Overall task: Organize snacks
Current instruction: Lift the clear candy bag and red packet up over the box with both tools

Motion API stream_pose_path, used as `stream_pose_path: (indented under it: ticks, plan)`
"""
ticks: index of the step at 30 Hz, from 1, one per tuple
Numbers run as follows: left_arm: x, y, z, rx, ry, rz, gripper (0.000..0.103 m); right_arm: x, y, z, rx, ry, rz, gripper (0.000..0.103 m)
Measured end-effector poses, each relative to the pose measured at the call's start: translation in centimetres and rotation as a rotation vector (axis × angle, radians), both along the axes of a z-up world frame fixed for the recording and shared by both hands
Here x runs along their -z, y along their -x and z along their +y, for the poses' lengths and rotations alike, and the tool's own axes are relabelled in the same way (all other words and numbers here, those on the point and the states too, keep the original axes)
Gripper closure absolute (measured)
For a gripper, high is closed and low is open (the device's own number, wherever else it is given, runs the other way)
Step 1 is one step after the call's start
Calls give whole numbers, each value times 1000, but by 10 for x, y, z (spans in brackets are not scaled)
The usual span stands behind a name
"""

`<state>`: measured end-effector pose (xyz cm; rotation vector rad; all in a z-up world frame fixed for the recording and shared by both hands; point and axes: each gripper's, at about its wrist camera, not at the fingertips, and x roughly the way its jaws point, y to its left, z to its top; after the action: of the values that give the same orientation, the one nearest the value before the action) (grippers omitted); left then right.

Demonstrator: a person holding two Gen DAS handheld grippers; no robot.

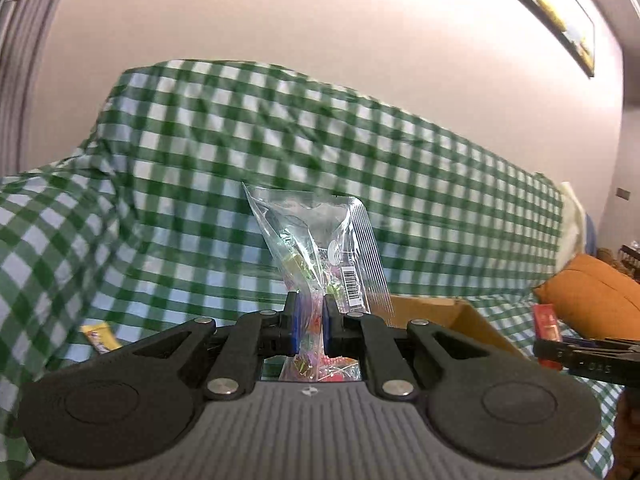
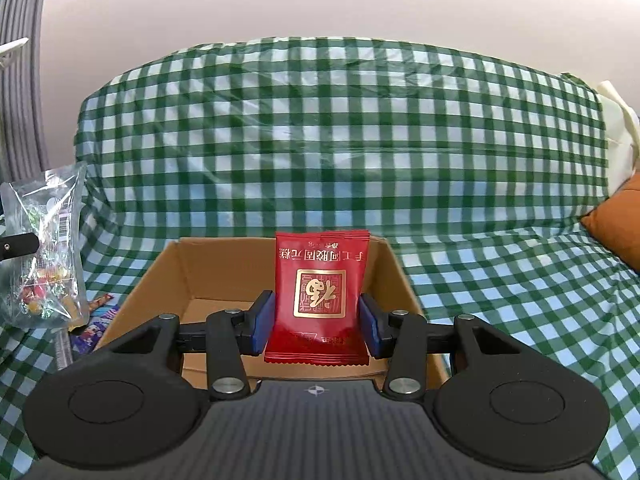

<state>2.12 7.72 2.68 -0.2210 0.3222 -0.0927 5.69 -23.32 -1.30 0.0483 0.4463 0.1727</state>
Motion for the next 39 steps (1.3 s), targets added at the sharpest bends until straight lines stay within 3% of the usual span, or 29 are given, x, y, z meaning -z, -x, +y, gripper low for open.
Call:
stream_pose_path:
  ticks: [13,21,39]
  plan:
    - [1,4,-31,135,11,-68,92,-2,6,-2,43,2,-4,56]
    - [6,0,-43,171,33,-39,92,0,5,3,39,6,-7,56]
    - [23,-8,-72,289,-27,16,92,1,8,10,38,15,-12,55]
